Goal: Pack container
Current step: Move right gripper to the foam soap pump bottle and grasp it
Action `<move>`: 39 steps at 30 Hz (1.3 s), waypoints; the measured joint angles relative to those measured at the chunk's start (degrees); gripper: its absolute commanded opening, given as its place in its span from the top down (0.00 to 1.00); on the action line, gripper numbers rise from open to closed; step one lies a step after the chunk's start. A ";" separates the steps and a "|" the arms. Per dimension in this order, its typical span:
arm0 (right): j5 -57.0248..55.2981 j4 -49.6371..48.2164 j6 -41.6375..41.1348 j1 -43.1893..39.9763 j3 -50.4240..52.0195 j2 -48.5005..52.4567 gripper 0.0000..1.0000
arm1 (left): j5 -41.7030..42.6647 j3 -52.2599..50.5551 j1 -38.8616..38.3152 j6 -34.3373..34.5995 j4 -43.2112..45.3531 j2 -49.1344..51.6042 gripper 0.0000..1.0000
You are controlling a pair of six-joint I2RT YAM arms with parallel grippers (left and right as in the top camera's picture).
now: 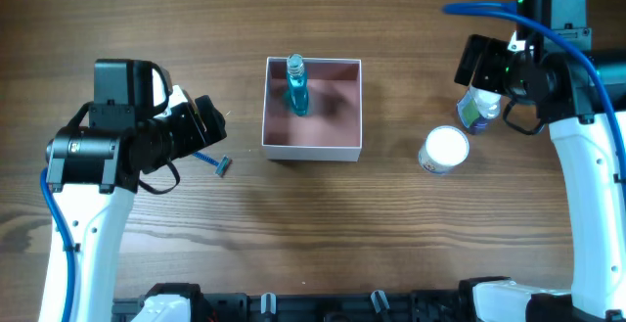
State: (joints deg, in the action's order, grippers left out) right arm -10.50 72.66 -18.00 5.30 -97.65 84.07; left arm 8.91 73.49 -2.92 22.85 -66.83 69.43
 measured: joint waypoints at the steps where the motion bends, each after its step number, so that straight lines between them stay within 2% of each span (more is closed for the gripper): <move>1: 0.24 0.00 0.35 0.02 0.00 0.00 0.00 | 0.00 0.00 0.00 0.00 -0.02 0.00 0.00; 22: 1.20 -0.04 5.03 -2.32 0.00 1.05 0.00 | 0.00 0.00 0.00 0.00 0.00 0.00 0.00; 39: 7.17 -1.18 12.55 -12.15 0.04 15.41 0.00 | 0.00 0.00 0.00 0.00 0.00 0.00 0.00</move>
State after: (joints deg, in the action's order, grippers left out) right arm -3.33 71.48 -5.45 -6.85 -97.60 99.48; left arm 8.91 73.49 -2.92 22.85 -66.83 69.43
